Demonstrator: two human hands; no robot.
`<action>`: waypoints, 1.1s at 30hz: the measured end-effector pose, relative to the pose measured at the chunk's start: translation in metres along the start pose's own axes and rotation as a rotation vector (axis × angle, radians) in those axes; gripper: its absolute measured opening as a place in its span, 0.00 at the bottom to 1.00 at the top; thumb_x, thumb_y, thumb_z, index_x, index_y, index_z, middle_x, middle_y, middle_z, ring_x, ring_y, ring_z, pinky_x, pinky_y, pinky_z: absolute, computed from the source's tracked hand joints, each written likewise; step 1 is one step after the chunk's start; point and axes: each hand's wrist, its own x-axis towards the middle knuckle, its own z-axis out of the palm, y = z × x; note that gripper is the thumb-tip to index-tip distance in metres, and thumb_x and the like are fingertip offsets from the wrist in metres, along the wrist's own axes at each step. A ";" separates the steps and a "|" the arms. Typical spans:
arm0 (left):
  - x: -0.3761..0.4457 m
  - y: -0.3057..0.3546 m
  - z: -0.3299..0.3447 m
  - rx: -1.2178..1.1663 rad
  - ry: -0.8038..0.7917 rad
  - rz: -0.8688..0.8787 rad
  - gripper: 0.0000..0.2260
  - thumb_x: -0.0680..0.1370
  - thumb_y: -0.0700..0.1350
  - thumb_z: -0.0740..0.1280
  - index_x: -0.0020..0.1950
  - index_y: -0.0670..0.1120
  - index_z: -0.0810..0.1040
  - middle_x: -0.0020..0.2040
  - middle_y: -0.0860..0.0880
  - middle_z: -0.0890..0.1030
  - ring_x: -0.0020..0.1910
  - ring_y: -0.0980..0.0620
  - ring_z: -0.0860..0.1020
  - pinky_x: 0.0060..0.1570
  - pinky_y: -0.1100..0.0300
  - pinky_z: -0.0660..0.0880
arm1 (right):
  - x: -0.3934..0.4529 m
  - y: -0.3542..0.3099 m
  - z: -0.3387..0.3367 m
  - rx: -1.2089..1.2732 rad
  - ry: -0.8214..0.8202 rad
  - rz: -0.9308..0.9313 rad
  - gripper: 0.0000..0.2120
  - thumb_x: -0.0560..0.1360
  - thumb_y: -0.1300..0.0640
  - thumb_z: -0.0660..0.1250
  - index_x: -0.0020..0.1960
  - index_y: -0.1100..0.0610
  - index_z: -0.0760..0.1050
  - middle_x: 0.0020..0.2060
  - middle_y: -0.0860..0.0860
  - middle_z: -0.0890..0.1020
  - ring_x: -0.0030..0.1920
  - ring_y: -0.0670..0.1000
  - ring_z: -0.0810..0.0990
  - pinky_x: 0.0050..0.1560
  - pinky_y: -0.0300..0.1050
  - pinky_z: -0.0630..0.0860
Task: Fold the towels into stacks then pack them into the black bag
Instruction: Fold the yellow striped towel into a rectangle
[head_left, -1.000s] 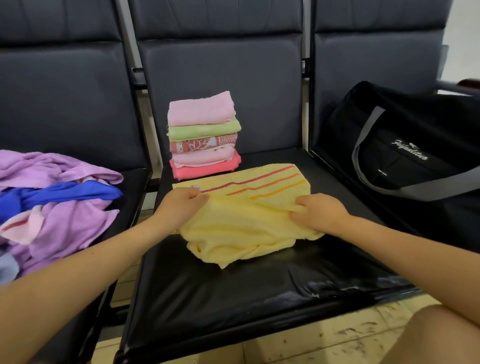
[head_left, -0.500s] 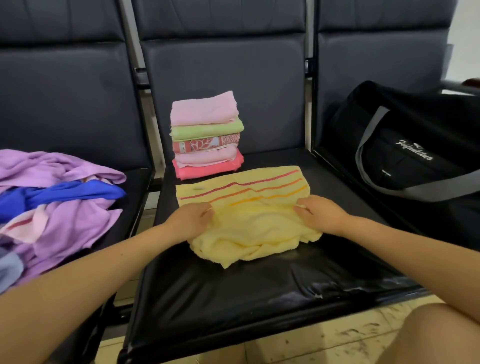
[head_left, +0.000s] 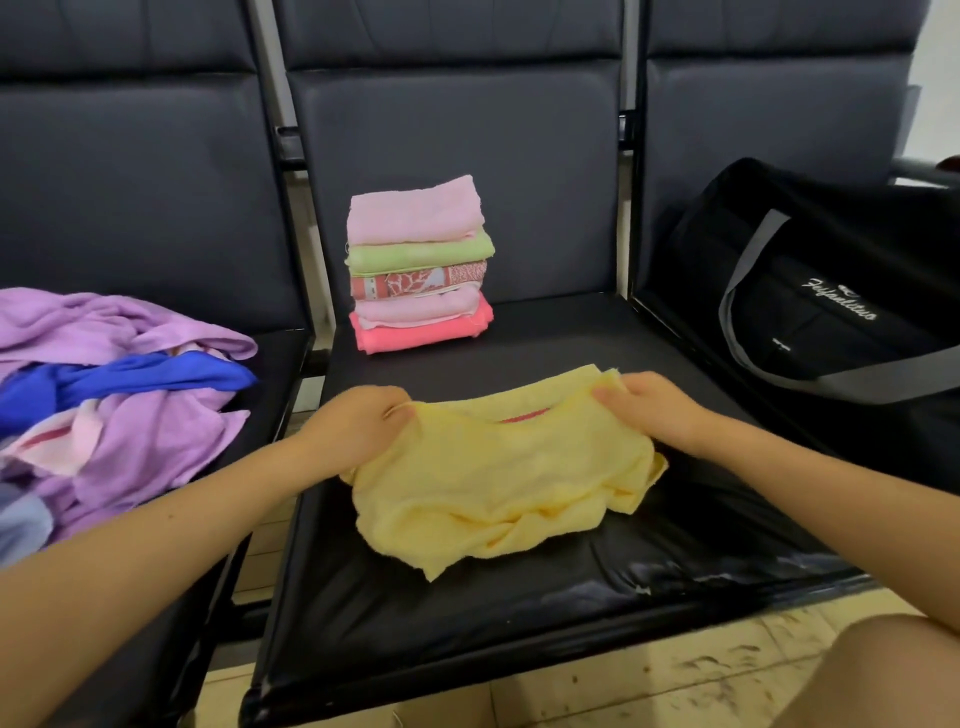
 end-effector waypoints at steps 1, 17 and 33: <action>0.002 -0.002 -0.004 -0.037 0.028 -0.032 0.12 0.81 0.44 0.57 0.40 0.44 0.75 0.39 0.51 0.77 0.43 0.50 0.76 0.41 0.59 0.69 | 0.004 -0.003 -0.001 0.113 0.074 0.012 0.19 0.80 0.52 0.62 0.51 0.69 0.79 0.45 0.61 0.83 0.46 0.57 0.82 0.50 0.53 0.78; 0.017 -0.050 0.000 0.123 0.053 -0.316 0.06 0.78 0.48 0.60 0.46 0.53 0.76 0.43 0.53 0.80 0.43 0.54 0.77 0.41 0.58 0.74 | 0.071 0.005 0.010 -0.468 0.260 0.144 0.14 0.76 0.53 0.61 0.34 0.56 0.71 0.31 0.51 0.73 0.34 0.53 0.74 0.30 0.44 0.64; 0.022 -0.052 0.007 0.439 -0.018 -0.207 0.12 0.81 0.52 0.57 0.53 0.45 0.72 0.45 0.49 0.74 0.42 0.51 0.75 0.41 0.56 0.73 | 0.079 0.011 0.021 -0.639 0.223 0.279 0.09 0.77 0.54 0.61 0.40 0.57 0.70 0.34 0.51 0.74 0.35 0.52 0.74 0.29 0.43 0.66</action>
